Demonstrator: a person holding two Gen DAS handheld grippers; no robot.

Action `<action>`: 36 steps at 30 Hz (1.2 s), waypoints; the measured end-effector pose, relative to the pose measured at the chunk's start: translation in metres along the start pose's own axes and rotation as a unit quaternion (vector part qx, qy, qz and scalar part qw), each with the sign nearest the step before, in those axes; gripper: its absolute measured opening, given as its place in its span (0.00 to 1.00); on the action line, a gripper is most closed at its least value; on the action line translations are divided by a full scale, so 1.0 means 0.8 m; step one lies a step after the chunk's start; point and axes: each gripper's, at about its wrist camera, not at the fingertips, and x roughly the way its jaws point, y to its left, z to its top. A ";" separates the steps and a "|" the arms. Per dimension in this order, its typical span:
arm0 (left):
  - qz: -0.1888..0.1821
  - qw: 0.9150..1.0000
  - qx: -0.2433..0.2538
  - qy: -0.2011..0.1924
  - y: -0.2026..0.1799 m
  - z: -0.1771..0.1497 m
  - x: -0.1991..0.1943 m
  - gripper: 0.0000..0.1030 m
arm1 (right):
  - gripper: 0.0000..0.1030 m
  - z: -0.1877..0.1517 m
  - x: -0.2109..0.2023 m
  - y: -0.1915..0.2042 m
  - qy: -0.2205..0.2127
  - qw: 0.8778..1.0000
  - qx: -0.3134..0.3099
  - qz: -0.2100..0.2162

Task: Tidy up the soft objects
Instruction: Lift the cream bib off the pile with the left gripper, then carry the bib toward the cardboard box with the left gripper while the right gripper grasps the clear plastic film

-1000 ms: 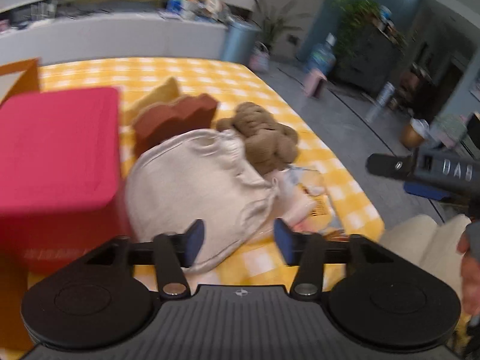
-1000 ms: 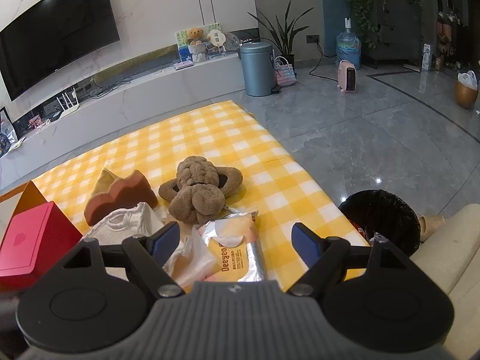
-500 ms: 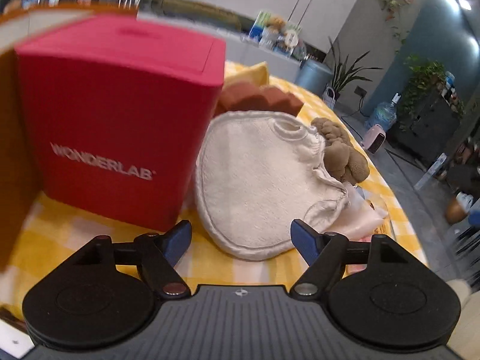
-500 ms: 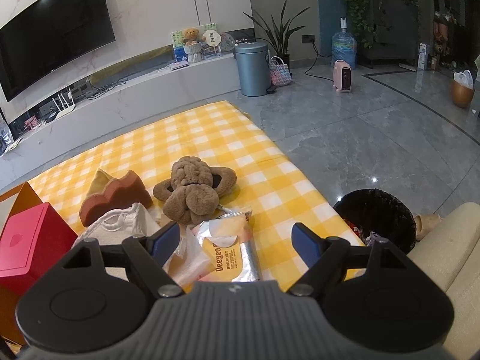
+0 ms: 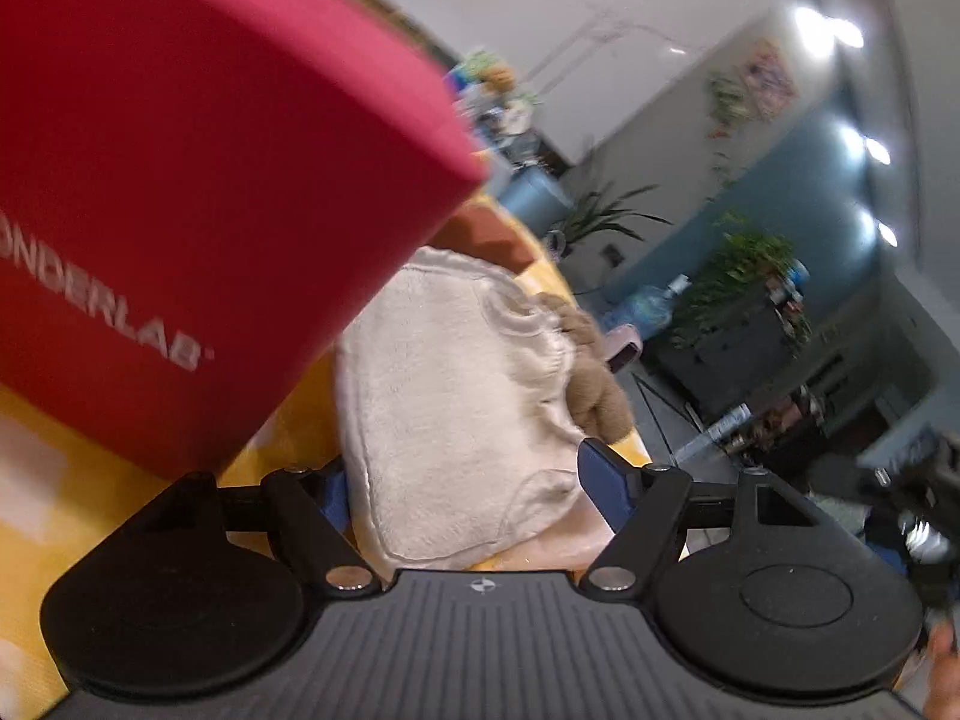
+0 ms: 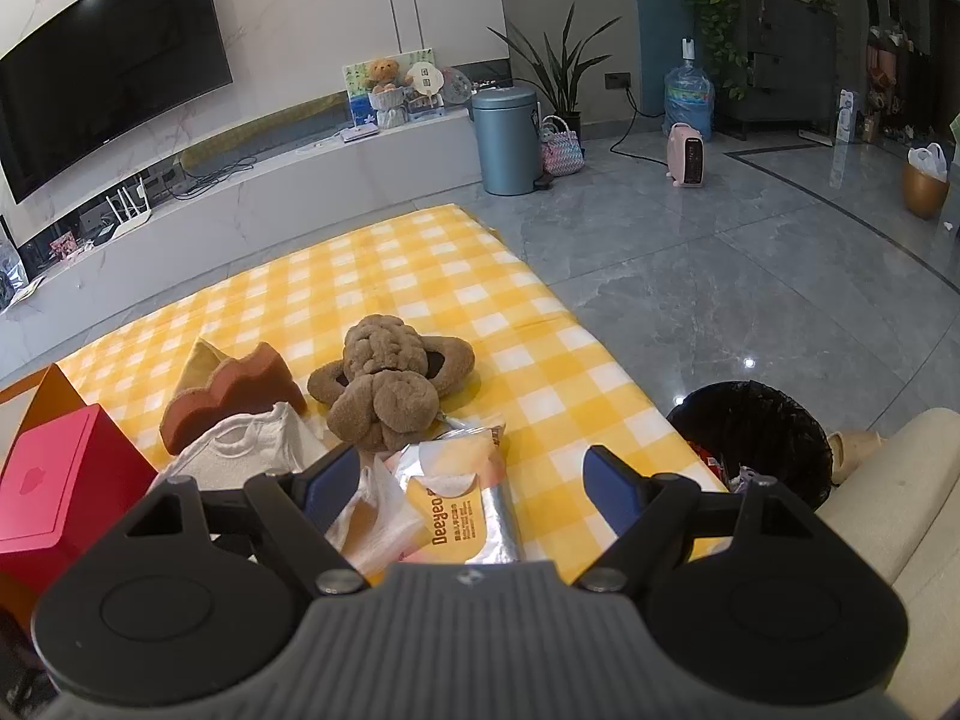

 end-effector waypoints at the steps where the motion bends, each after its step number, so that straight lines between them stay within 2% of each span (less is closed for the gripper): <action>1: 0.000 1.000 0.002 0.001 -0.003 0.000 0.003 0.72 | 0.78 0.000 0.000 0.000 0.001 1.000 -0.001 0.000; 2: 0.005 1.000 0.018 0.001 -0.008 -0.001 0.007 0.68 | 0.78 0.000 0.000 0.001 0.001 1.000 -0.002 0.000; 3: 0.016 0.999 0.037 0.001 -0.014 -0.001 0.010 0.58 | 0.78 -0.001 0.001 0.001 0.002 1.000 -0.002 0.001; 4: 0.032 0.998 0.051 0.000 -0.019 -0.002 0.011 0.40 | 0.78 -0.001 0.001 0.002 0.002 1.000 -0.003 0.001; 5: 0.049 0.997 0.058 0.003 -0.022 -0.002 0.010 0.31 | 0.78 -0.001 0.001 0.002 0.003 1.000 -0.004 0.001; 6: 0.062 0.996 0.061 0.013 -0.024 -0.002 0.008 0.16 | 0.78 -0.001 0.001 0.002 0.003 1.000 -0.005 0.001; 7: 0.061 0.996 0.064 0.027 -0.025 -0.001 0.007 0.05 | 0.78 -0.001 0.002 0.002 0.003 1.000 -0.004 0.002; 8: 0.053 0.996 0.071 0.030 -0.027 0.000 0.002 0.05 | 0.78 -0.001 0.003 0.001 0.005 1.000 -0.003 0.003; 11: 0.046 0.993 0.106 -0.006 -0.044 0.007 -0.029 0.05 | 0.78 -0.004 0.008 0.001 0.012 1.000 -0.002 0.013; 14: 0.001 0.993 0.121 -0.002 -0.063 0.029 -0.057 0.05 | 0.74 -0.006 0.014 0.003 0.025 0.999 -0.004 0.031; 17: -0.007 0.990 0.137 -0.010 -0.083 0.054 -0.079 0.05 | 0.74 -0.009 0.024 0.010 0.039 0.998 -0.004 0.049; 19: -0.008 0.990 0.143 0.008 -0.096 0.071 -0.086 0.05 | 0.74 -0.014 0.036 0.021 0.053 0.997 -0.018 0.055; 22: -0.009 0.987 0.156 0.019 -0.109 0.090 -0.095 0.05 | 0.98 -0.026 0.056 0.051 0.047 0.996 -0.074 0.027; 24: -0.009 0.987 0.162 0.012 -0.115 0.095 -0.107 0.05 | 0.97 -0.038 0.066 0.078 0.021 0.991 -0.136 0.005; 27: -0.007 0.986 0.166 0.003 -0.118 0.091 -0.117 0.05 | 0.97 -0.053 0.092 0.112 0.029 0.976 -0.215 -0.003; 31: -0.040 0.985 0.168 -0.004 -0.107 0.096 -0.132 0.05 | 0.97 -0.068 0.134 0.129 0.065 0.975 -0.207 -0.045; 33: -0.040 0.985 0.168 -0.008 -0.102 0.100 -0.135 0.05 | 0.97 -0.077 0.149 0.132 0.084 0.970 -0.217 -0.070; 34: -0.037 0.984 0.171 -0.011 -0.102 0.103 -0.138 0.05 | 0.95 -0.080 0.147 0.132 0.067 0.971 -0.220 -0.066; 36: -0.032 0.984 0.173 -0.019 -0.101 0.108 -0.143 0.05 | 0.91 -0.081 0.148 0.136 0.068 0.967 -0.240 -0.061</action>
